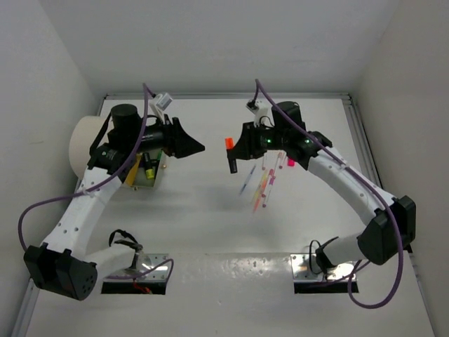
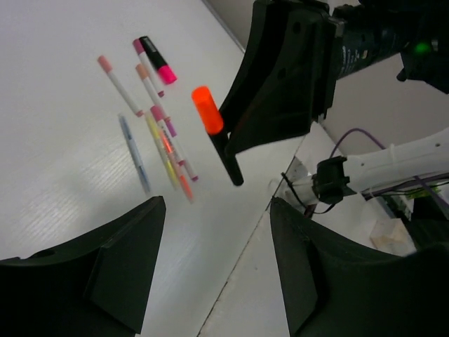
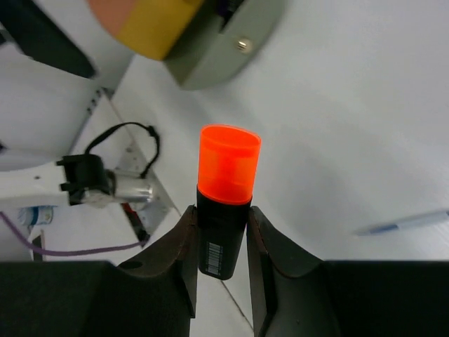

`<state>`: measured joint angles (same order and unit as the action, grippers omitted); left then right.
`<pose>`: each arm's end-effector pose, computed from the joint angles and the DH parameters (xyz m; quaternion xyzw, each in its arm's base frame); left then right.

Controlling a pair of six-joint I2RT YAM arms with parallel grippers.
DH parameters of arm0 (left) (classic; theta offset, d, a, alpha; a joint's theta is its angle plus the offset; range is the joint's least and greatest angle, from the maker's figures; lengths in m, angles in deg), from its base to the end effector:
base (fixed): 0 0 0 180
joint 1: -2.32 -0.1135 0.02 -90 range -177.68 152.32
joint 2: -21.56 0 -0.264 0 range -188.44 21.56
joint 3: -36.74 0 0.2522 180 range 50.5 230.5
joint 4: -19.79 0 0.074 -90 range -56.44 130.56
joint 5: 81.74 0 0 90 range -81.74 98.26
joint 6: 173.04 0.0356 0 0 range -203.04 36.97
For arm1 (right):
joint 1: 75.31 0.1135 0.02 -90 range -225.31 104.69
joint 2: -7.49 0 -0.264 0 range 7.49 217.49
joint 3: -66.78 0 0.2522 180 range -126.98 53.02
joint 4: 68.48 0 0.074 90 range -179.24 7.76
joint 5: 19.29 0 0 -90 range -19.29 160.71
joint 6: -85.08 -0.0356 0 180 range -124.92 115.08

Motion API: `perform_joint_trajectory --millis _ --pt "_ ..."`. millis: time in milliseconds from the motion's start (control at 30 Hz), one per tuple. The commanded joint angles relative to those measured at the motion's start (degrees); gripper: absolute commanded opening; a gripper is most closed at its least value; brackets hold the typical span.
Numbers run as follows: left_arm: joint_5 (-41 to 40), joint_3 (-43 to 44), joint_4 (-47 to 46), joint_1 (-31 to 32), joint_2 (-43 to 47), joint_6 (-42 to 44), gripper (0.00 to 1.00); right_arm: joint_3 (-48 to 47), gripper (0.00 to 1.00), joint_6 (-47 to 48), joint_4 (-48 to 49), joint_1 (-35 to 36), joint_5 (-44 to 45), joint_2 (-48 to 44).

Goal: Sort the stationery into containers
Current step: Pick up the pen from the center of the board, then place the pen in the drawer.

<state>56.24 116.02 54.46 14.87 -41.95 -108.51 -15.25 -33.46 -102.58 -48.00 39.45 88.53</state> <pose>0.2261 -0.0774 0.3866 0.1513 0.7652 -0.4858 0.3945 0.2745 0.1626 0.3216 -0.1192 0.8481 0.4241 0.2943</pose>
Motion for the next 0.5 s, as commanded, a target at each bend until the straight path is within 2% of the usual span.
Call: perform_joint_trajectory --millis 0,133,300,467 --pt "-0.1 1.9 -8.0 2.0 0.2 -7.1 0.67 -5.5 0.0 -2.3 5.0 3.6 -0.6 -0.5" --pt "-1.9 1.7 -7.6 3.3 -1.2 -7.1 0.68 -9.1 0.0 -1.1 4.4 8.4 0.7 0.9" --pt "-3.1 2.1 -7.5 3.7 -1.2 -6.7 0.67 -10.7 0.0 0.6 3.7 11.1 1.9 1.4" --pt "-2.6 2.2 -8.2 3.7 -1.4 -7.1 0.62 -10.9 0.0 2.6 3.2 13.2 2.5 1.4"
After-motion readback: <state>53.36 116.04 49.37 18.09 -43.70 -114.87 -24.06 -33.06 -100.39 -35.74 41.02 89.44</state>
